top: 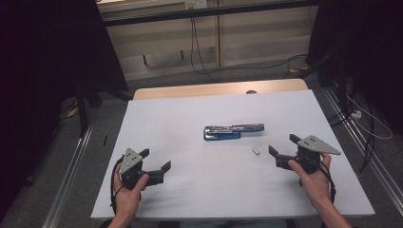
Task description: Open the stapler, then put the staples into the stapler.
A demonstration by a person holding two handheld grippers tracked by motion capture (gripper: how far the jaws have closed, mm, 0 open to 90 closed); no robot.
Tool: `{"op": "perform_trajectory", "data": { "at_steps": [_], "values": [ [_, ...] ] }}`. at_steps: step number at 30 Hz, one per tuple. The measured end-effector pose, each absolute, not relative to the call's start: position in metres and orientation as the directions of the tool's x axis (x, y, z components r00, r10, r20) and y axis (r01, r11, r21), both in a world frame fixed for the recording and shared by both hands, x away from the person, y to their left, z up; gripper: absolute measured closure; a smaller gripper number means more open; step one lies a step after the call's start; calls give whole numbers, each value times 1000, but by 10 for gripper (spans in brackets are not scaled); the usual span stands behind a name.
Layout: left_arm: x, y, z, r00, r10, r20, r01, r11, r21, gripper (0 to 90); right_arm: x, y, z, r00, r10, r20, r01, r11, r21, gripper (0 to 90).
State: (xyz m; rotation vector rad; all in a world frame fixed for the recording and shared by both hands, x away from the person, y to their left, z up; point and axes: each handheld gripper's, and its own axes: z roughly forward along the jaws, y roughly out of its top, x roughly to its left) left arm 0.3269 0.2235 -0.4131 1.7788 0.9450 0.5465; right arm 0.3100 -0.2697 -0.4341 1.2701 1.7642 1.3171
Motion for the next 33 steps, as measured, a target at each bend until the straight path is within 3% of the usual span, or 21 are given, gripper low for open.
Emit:
{"op": "perform_trajectory", "data": {
  "at_steps": [19,33],
  "values": [
    [328,224,-417,629,775,-65,366,-220,904,53,324,-259,-428,-439,891,116,405,81,911,88],
    [323,230,-415,595,801,-66,369,-199,908,53,338,-246,-424,-513,849,128,464,148,873,86]
  ]
}}
